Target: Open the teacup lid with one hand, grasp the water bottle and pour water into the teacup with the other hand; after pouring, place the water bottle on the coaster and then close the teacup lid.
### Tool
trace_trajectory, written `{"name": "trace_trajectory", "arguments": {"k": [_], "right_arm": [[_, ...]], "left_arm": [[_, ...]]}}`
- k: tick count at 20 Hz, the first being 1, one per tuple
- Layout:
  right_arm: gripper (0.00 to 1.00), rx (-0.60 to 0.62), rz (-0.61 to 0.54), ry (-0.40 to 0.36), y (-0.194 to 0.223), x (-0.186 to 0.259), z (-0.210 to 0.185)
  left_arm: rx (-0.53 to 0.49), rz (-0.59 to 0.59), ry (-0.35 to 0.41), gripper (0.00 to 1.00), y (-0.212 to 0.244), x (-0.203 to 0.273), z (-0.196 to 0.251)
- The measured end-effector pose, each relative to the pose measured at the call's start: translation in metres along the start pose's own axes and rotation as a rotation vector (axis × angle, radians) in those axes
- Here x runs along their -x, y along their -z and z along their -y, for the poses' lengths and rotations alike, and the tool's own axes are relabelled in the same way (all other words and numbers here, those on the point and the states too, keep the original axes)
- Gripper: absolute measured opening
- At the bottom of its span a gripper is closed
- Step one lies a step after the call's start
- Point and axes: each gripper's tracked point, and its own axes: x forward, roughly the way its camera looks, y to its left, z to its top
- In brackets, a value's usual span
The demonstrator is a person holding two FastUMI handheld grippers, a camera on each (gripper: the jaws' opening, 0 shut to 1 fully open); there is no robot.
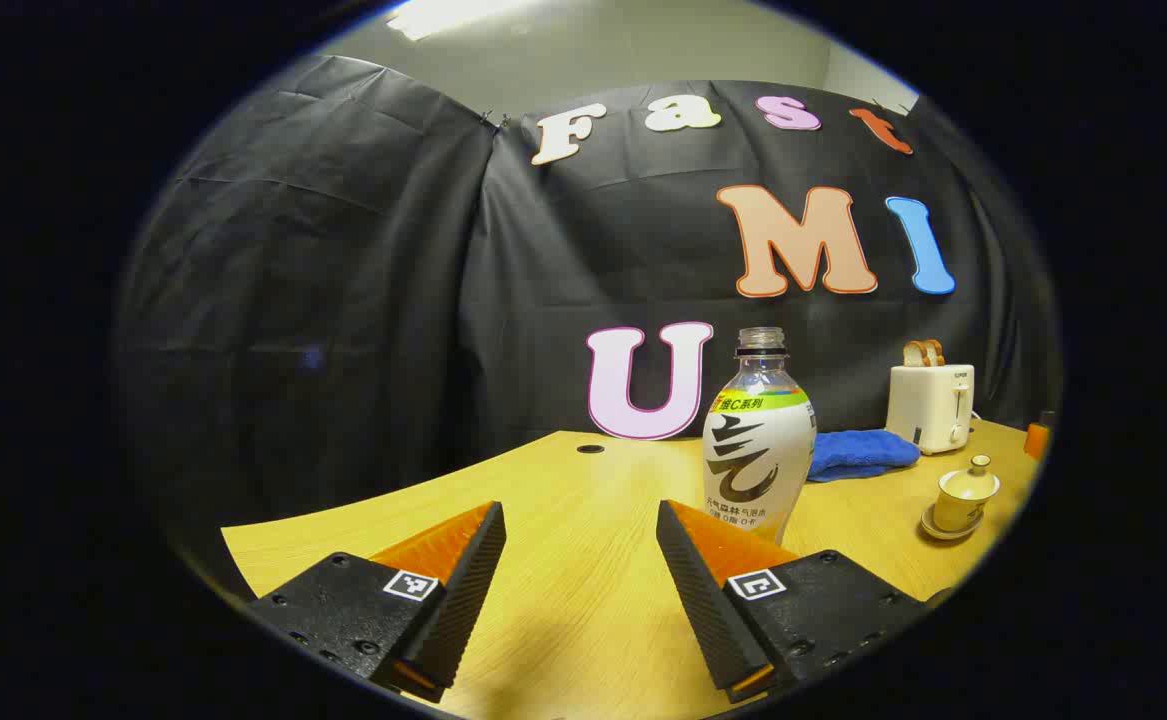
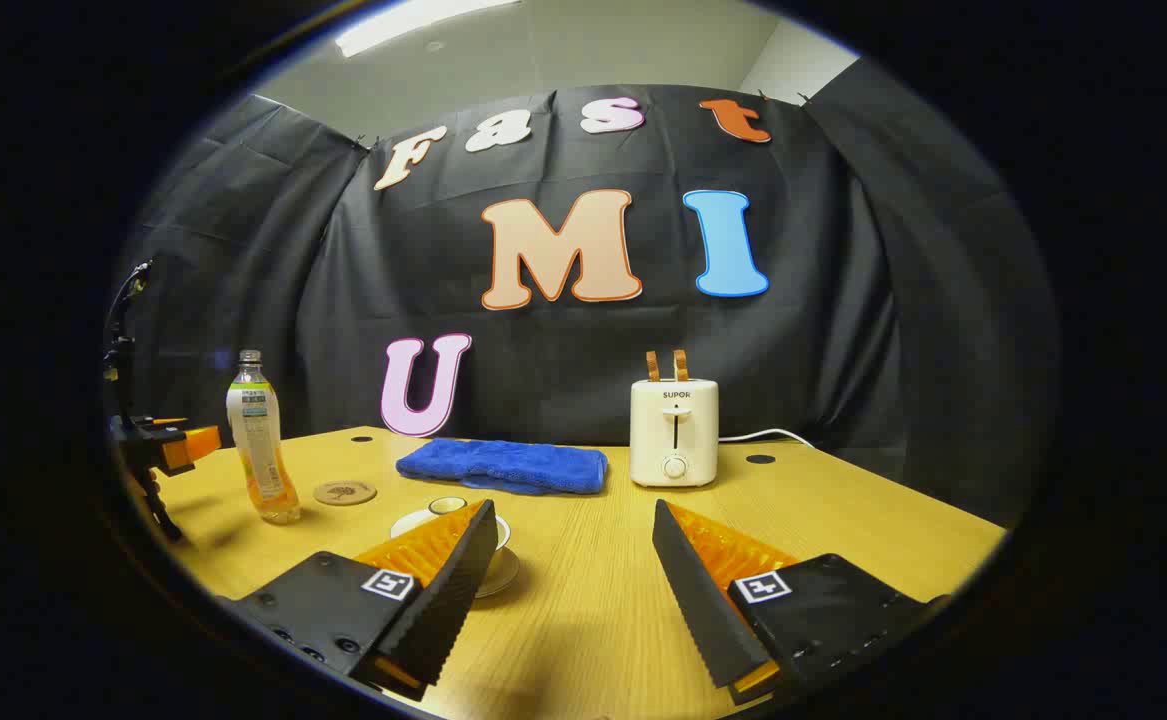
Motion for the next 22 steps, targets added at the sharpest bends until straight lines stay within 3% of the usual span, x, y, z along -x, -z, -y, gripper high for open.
{"name": "trace_trajectory", "arguments": {"k": [11,12,13,18,19,22], "right_arm": [[0.99,0.0,0.004,-0.017,-0.001,0.0,-0.0025],[0.94,0.0,0.004,-0.018,-0.0006,-0.0001,-0.0026],[0.99,0.0,0.004,-0.017,-0.0012,0.0003,-0.0022],[0.94,0.0,0.005,-0.017,-0.0011,0.0002,-0.0025],[1.0,0.0,0.005,-0.017,-0.0016,0.0002,-0.0025],[1.0,-0.001,0.006,-0.034,-0.0013,0.0002,-0.0065]], "left_arm": [[0.001,0.0,-0.007,0.89,0.0001,0.0006,-0.0013],[0.001,0.0,-0.007,0.89,-0.0004,0.0005,-0.0012],[0.001,0.0,-0.007,0.89,0.0004,0.0005,-0.001],[0.001,0.001,-0.003,0.89,-0.0001,0.0007,-0.0009],[0.001,0.001,-0.003,0.89,0.0001,0.0006,-0.0004],[0.0,0.001,-0.003,0.89,-0.0004,0.0011,-0.0003]]}}
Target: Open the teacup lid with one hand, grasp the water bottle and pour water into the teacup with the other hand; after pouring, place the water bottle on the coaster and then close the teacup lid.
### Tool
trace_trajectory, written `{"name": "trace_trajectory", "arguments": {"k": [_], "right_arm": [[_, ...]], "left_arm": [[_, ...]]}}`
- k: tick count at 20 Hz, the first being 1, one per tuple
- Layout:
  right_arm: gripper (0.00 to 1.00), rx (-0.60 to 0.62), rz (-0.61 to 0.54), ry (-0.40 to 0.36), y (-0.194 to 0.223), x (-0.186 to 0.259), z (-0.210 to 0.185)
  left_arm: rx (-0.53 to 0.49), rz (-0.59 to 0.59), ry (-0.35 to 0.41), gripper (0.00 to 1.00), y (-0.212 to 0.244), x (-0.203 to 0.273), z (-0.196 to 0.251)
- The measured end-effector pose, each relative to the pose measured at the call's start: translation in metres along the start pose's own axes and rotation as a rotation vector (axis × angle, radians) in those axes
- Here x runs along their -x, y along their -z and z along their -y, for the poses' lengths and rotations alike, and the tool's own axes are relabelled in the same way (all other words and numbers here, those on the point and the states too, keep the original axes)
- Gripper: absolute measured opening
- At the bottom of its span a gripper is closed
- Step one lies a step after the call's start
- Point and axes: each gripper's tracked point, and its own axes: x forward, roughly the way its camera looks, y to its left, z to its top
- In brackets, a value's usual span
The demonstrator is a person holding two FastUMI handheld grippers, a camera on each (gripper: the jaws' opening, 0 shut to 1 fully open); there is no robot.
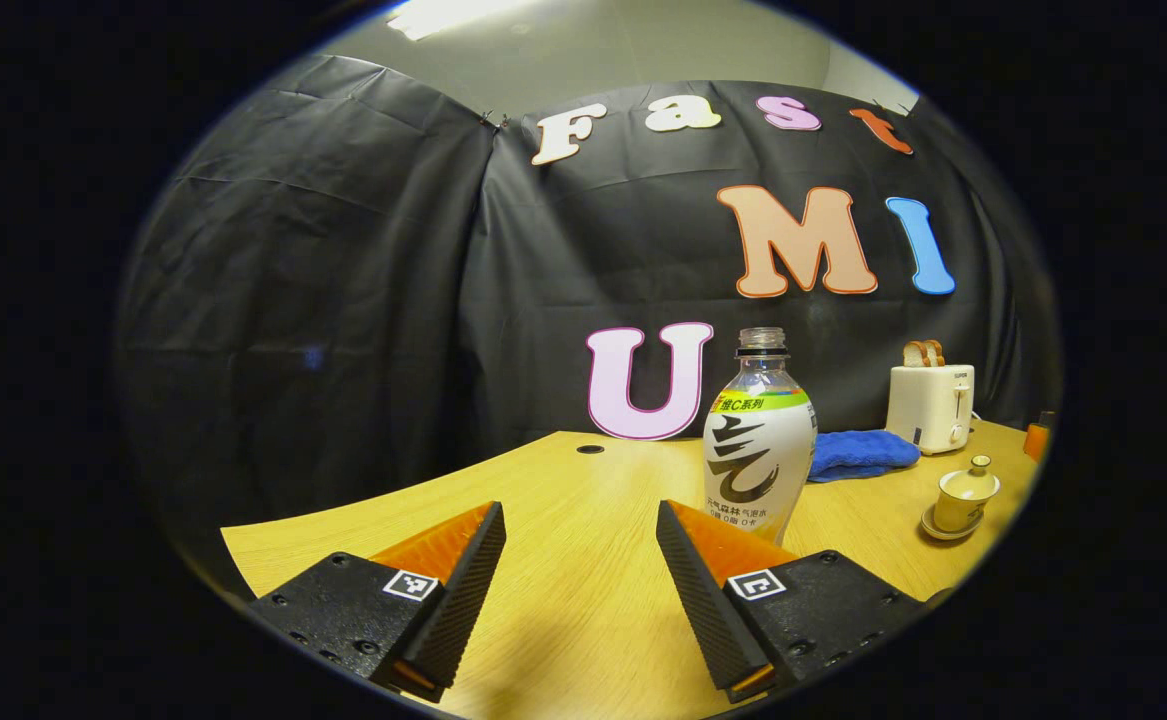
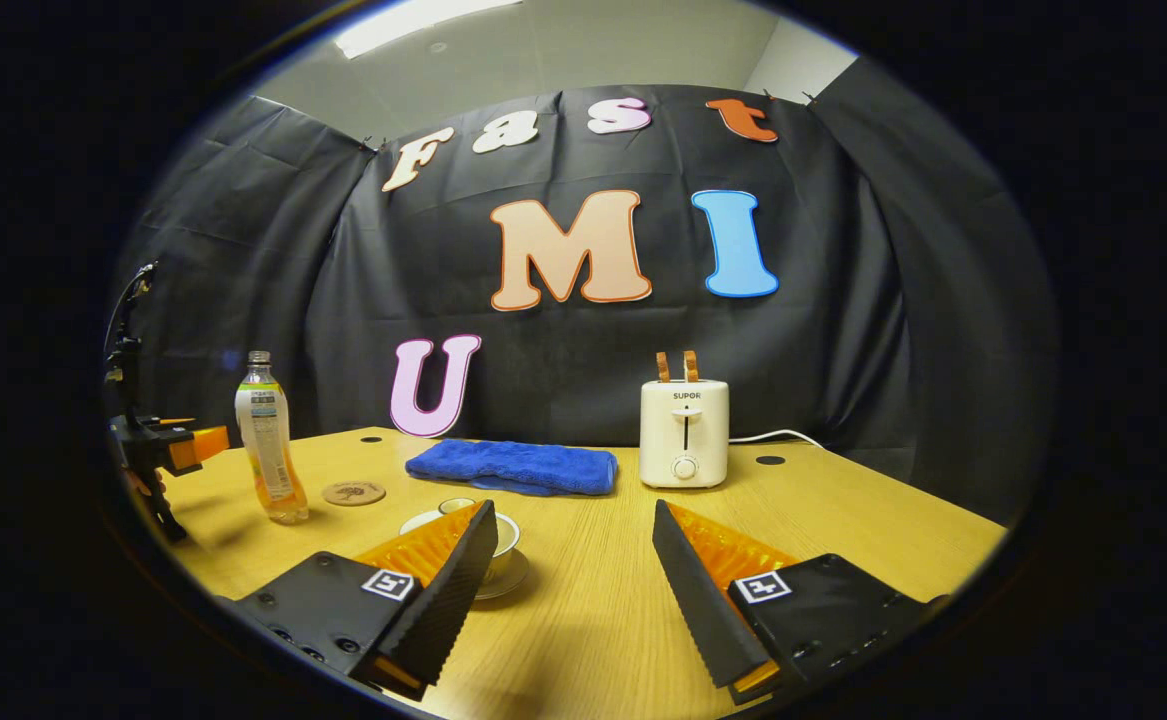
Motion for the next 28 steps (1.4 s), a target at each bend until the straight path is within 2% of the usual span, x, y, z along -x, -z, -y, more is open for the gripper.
{"name": "trace_trajectory", "arguments": {"k": [2,3,4,6,15,28], "right_arm": [[0.94,-0.001,-0.003,-0.032,0.001,0.0,-0.006],[0.99,-0.001,-0.005,-0.043,0.001,-0.001,-0.008],[0.94,-0.002,-0.005,-0.05,0.002,-0.002,-0.009],[0.99,-0.003,-0.006,-0.064,0.002,-0.003,-0.012],[0.99,-0.008,-0.014,-0.186,0.004,-0.017,-0.044],[0.99,-0.008,-0.041,-0.283,0.01,-0.045,-0.081]], "left_arm": [[0.0,0.001,0.003,0.89,0.0,0.0,0.0],[0.0,0.002,0.003,0.89,0.0,0.0,0.0],[0.0,0.002,0.003,0.89,-0.001,0.0,0.0],[0.0,0.002,0.004,0.89,0.0,0.0,0.001],[0.002,-0.001,0.004,0.89,0.001,0.0,0.0],[0.002,-0.001,0.003,0.89,0.001,0.0,0.001]]}}
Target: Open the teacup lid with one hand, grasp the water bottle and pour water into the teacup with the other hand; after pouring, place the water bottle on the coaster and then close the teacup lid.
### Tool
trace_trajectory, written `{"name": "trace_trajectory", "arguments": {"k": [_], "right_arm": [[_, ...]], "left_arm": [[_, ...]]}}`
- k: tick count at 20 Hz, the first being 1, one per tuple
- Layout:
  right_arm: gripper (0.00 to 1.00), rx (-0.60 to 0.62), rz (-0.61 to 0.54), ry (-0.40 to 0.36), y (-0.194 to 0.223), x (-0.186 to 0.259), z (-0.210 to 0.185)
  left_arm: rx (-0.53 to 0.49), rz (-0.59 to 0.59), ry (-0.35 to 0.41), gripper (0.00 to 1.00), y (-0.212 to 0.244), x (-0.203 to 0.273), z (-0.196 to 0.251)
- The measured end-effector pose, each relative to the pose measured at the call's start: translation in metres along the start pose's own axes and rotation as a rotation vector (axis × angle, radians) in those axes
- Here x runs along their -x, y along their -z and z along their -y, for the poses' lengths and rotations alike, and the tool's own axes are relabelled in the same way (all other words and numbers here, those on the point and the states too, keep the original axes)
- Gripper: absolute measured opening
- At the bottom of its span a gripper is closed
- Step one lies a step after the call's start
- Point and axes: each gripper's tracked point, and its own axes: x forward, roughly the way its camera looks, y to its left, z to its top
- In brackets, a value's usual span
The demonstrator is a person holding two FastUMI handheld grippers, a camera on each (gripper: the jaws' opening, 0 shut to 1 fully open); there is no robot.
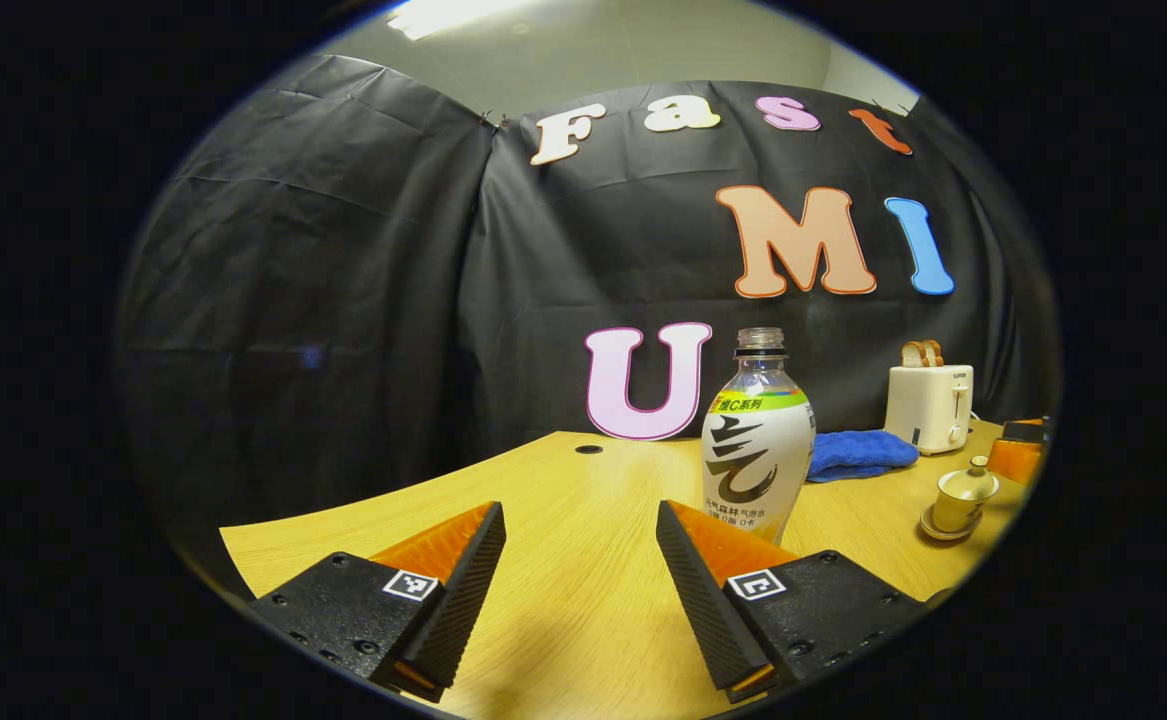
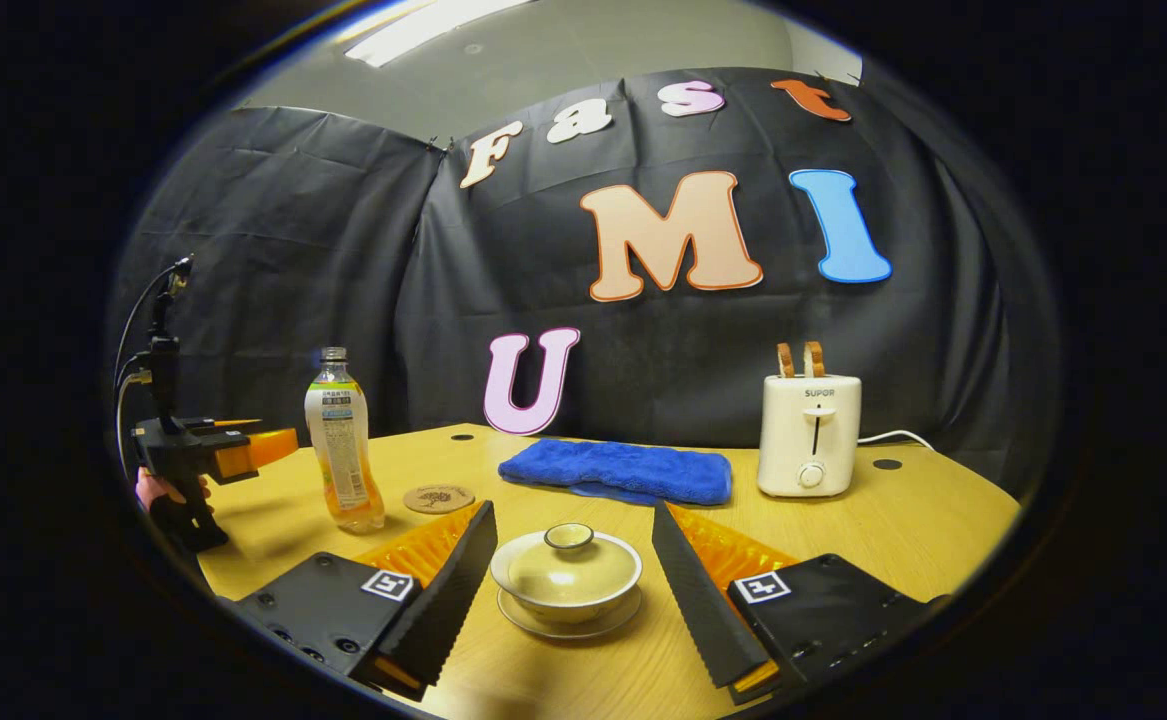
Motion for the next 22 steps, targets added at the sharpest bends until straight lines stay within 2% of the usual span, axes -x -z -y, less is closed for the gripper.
{"name": "trace_trajectory", "arguments": {"k": [2,3,5,8,12,18,22], "right_arm": [[0.99,0.001,-0.021,-0.007,0.004,-0.006,-0.003],[0.94,0.001,-0.031,-0.01,0.006,-0.009,-0.004],[0.94,0.0,-0.056,-0.009,0.009,-0.017,-0.003],[0.87,0.006,-0.108,-0.023,0.018,-0.025,-0.006],[0.85,0.008,-0.137,-0.025,0.022,-0.033,-0.009],[0.39,0.007,-0.148,-0.016,0.024,-0.037,-0.006],[0.34,0.02,-0.125,-0.034,0.02,-0.037,-0.009]], "left_arm": [[0.001,-0.001,0.0,0.89,0.0,0.0,0.0],[0.002,0.0,0.0,0.89,0.0,0.0,0.0],[0.001,0.001,0.0,0.89,0.0,0.0,0.0],[0.0,0.001,0.001,0.89,0.0,0.0,0.0],[-0.001,0.001,0.001,0.89,-0.001,0.0,0.0],[0.001,0.001,0.004,0.89,0.0,-0.001,0.001],[0.0,0.002,0.007,0.89,0.0,-0.001,0.002]]}}
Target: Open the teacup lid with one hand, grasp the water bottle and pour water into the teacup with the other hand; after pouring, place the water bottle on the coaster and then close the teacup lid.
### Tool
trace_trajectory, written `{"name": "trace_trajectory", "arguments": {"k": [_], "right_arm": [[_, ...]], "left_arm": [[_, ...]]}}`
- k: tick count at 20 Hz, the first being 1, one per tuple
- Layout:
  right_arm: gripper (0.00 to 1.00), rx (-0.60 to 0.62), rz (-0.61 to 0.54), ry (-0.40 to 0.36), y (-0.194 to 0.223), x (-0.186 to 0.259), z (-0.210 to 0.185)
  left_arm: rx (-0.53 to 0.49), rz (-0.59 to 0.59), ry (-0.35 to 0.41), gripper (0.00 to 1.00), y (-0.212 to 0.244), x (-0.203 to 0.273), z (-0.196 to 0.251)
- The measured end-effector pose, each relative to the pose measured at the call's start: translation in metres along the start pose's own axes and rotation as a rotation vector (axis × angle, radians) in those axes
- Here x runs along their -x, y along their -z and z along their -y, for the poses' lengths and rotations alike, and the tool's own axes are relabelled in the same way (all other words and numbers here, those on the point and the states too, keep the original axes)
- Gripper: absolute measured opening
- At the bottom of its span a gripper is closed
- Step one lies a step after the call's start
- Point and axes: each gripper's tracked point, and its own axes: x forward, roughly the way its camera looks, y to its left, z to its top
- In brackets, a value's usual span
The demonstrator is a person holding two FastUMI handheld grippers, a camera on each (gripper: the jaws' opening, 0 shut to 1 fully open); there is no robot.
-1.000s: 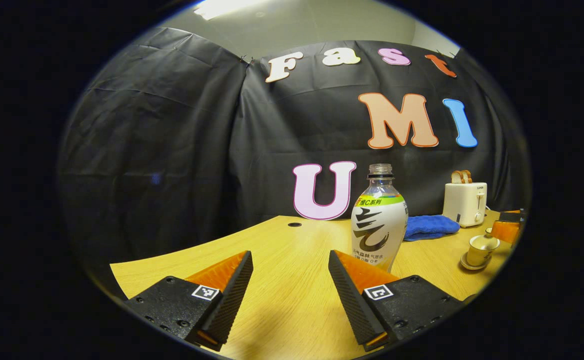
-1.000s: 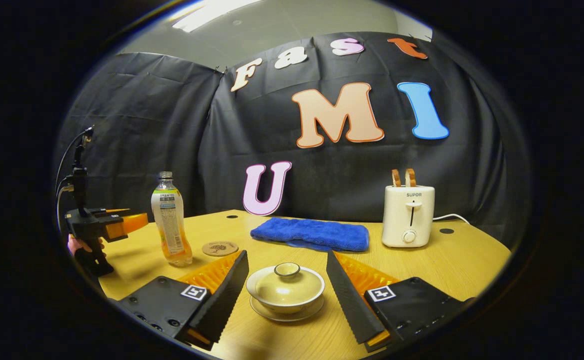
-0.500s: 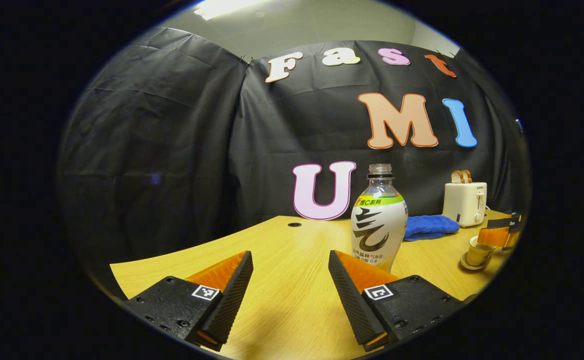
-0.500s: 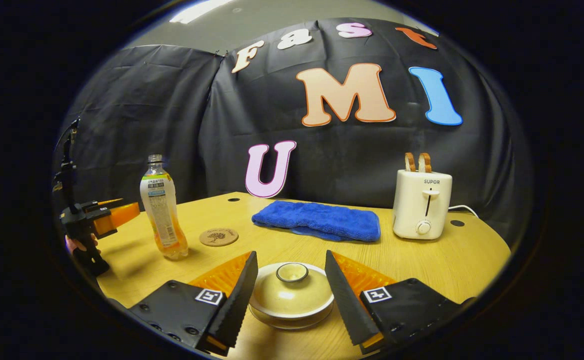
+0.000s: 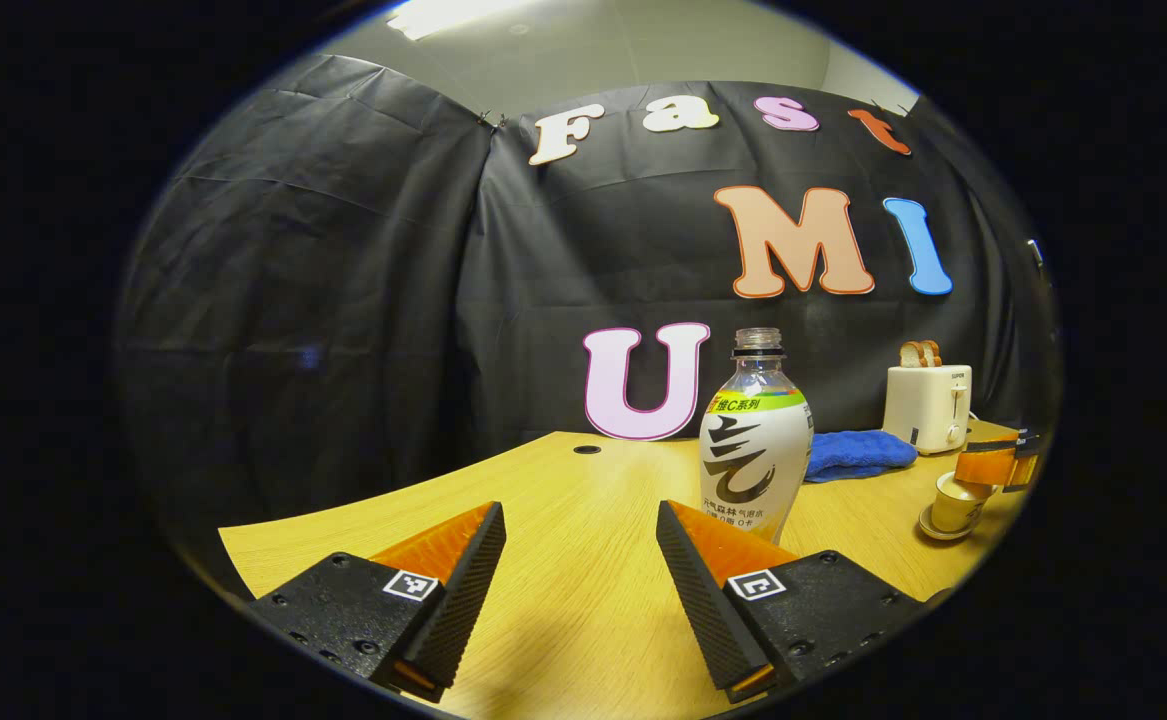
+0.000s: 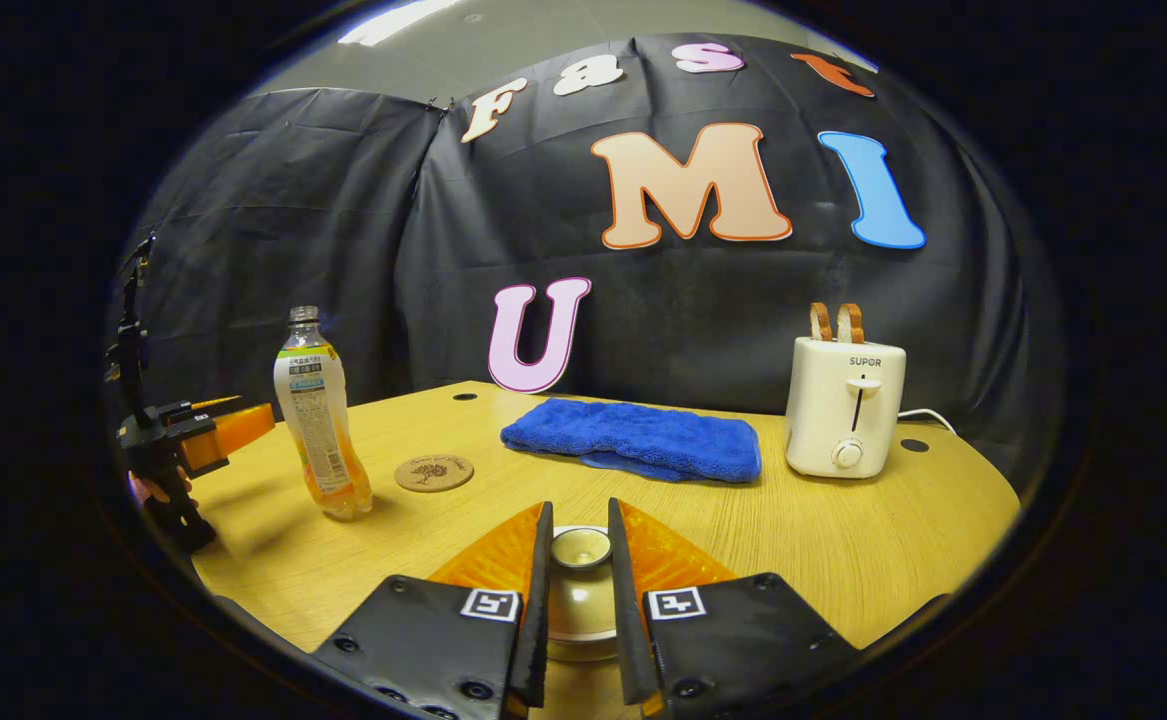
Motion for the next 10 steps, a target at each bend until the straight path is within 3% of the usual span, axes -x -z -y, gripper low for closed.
{"name": "trace_trajectory", "arguments": {"k": [7,10], "right_arm": [[0.32,-0.007,0.104,0.008,-0.015,0.012,0.003],[0.31,-0.016,0.144,0.045,-0.02,0.021,0.015]], "left_arm": [[-0.001,0.002,0.006,0.89,0.0,0.001,0.001],[-0.002,0.003,0.017,0.89,-0.001,0.0,0.004]]}}
